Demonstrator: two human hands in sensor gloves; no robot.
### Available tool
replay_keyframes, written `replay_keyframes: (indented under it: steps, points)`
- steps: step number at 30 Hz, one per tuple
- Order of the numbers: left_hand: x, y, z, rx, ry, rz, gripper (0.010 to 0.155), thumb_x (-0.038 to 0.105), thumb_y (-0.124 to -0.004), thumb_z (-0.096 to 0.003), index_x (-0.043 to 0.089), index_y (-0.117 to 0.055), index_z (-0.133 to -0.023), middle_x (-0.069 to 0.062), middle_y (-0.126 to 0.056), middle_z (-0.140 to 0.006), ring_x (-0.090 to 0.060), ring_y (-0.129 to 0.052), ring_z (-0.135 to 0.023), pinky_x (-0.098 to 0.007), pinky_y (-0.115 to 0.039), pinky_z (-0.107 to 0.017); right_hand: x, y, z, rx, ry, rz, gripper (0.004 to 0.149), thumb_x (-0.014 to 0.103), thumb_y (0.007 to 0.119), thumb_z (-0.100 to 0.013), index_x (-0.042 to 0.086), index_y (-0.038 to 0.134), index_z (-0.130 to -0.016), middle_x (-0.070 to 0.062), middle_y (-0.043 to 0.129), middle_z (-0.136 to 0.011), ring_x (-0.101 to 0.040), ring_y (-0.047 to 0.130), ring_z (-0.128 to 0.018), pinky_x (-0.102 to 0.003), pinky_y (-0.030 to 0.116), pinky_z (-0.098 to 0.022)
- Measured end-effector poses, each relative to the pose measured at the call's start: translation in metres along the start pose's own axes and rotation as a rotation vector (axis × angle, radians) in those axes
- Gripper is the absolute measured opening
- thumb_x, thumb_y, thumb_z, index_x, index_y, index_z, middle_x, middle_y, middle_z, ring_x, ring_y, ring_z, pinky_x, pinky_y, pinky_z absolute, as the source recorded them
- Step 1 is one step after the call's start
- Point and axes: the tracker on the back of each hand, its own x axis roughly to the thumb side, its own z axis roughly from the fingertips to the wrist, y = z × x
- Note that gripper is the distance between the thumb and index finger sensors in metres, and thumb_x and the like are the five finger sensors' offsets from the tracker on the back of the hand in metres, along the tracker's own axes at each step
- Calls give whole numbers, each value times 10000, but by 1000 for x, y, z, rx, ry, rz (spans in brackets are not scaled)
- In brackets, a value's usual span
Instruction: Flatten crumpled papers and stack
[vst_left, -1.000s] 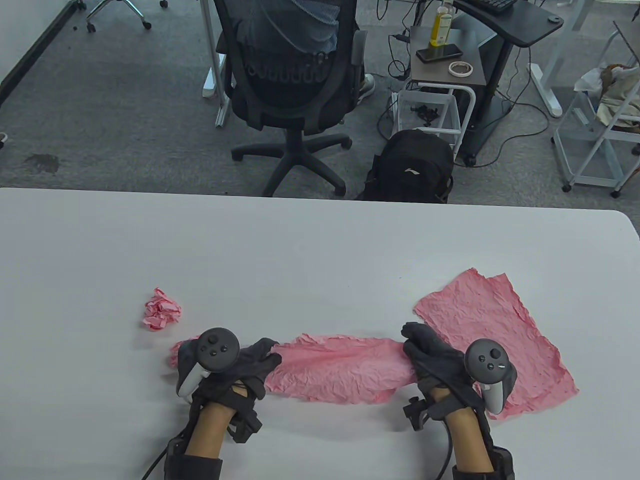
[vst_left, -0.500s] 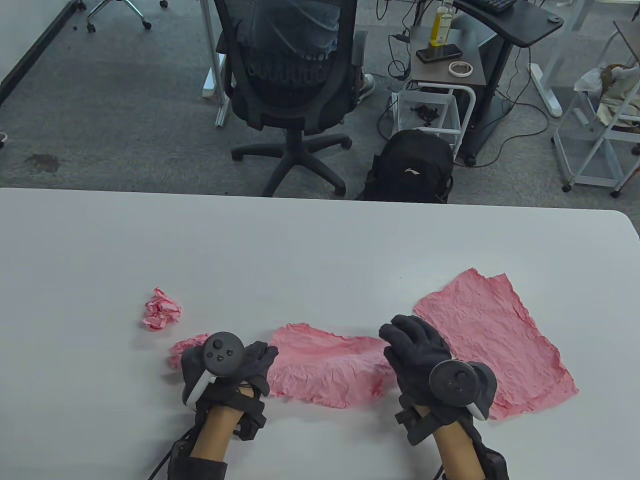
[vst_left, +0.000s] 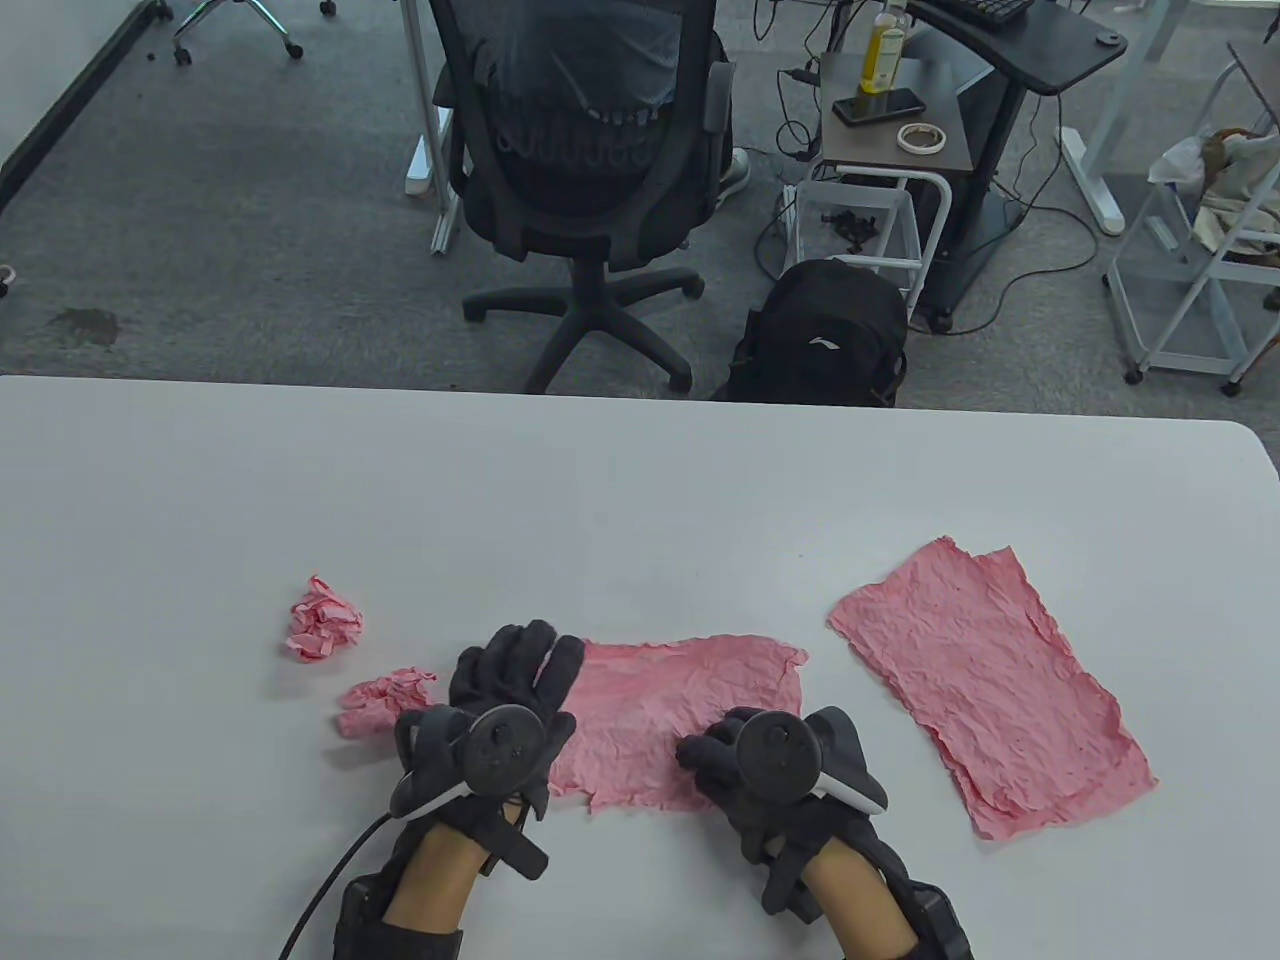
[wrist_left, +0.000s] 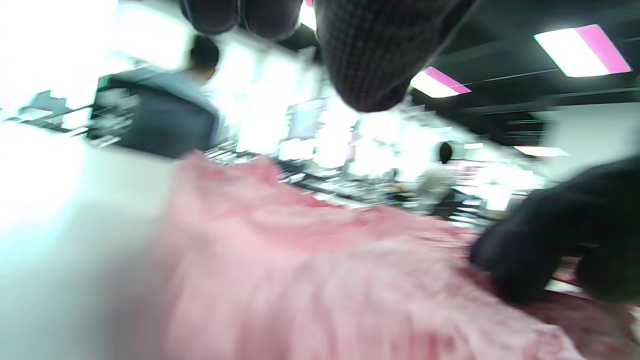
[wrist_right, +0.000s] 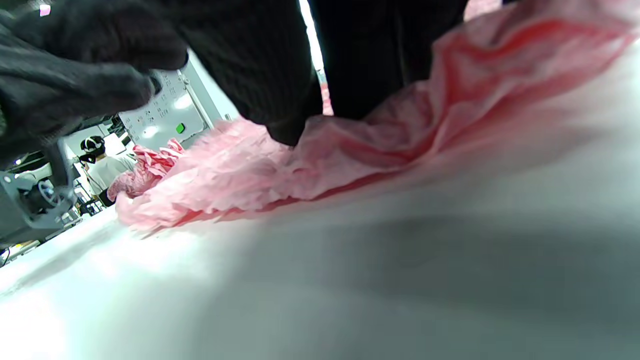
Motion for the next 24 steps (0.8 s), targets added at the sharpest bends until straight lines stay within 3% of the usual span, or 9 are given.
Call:
replay_keyframes:
  steps: [3, 6, 8, 9, 11, 14, 17, 21, 24]
  points:
    - [15, -15, -6, -201, -83, 47, 643, 321, -848, -507, 332, -624, -1109, -69, -690, -1116, -365, -783, -1028, -632, -607, -731, 1, 2, 0, 16, -19, -12, 394, 198, 845, -486, 143, 859, -876, -206, 837, -864, -517, 657, -889, -764, 450, -604]
    - [18, -39, -13, -434, -46, 76, 645, 301, -865, -493, 292, -650, -1102, -137, -636, -1132, -421, -696, -1061, -656, -558, -734, 2, 2, -1, 38, -22, 17, 384, 161, 865, -468, 152, 875, -852, -187, 839, -851, -506, 664, -888, -753, 466, -610]
    - [12, -51, -11, -602, 10, 13, 694, 354, -858, -501, 305, -568, -1129, -87, -496, -1178, -397, -545, -1129, -668, -467, -765, -1, 1, 0, 35, 14, 17, 389, 148, 872, -458, 159, 878, -846, -165, 841, -854, -481, 669, -899, -739, 482, -611]
    - [9, -53, -10, -630, 22, 3, 690, 399, -816, -508, 314, -534, -1132, -58, -417, -1187, -347, -481, -1151, -661, -450, -772, -4, 0, 0, 40, 48, 22, 403, 139, 878, -453, 160, 869, -855, -154, 825, -870, -468, 657, -913, -731, 490, -612]
    - [-3, -51, -8, -587, 77, 103, 755, 454, -878, -465, 284, -568, -1132, -77, -425, -1188, -360, -475, -1150, -671, -440, -766, -17, -3, 2, 102, 210, 49, 485, 156, 881, -459, 199, 766, -929, -97, 713, -951, -423, 555, -973, -721, 443, -639]
    - [-12, -56, -3, -717, 132, 201, 819, 516, -850, -478, 329, -437, -1159, -2, -243, -1203, -293, -265, -1184, -658, -287, -791, -35, -8, 9, 152, 342, -28, 617, 211, 886, -460, 244, 622, -1017, -90, 531, -1050, -421, 384, -1018, -710, 370, -661]
    - [-13, -57, -4, -738, 136, 205, 856, 547, -857, -461, 342, -410, -1161, 10, -202, -1199, -283, -215, -1182, -659, -244, -788, -51, -14, 16, 180, 437, -61, 727, 307, 905, -457, 247, 507, -1063, -60, 386, -1113, -409, 278, -1039, -712, 320, -671]
    - [-12, -59, -2, -767, 144, 203, 916, 629, -838, -442, 356, -344, -1164, 5, -135, -1189, -283, -145, -1173, -656, -200, -783, -66, -17, 21, 65, 536, -55, 665, 332, 849, -481, 252, 524, -1056, -91, 357, -1123, -435, 290, -1021, -695, 337, -666]
    - [-11, -61, -2, -774, 147, 191, 922, 651, -819, -446, 359, -316, -1161, 10, -111, -1182, -282, -125, -1167, -658, -189, -779, -67, -17, 20, 76, 558, -26, 652, 328, 803, -503, 241, 483, -1065, -130, 318, -1128, -473, 269, -1011, -700, 329, -663]
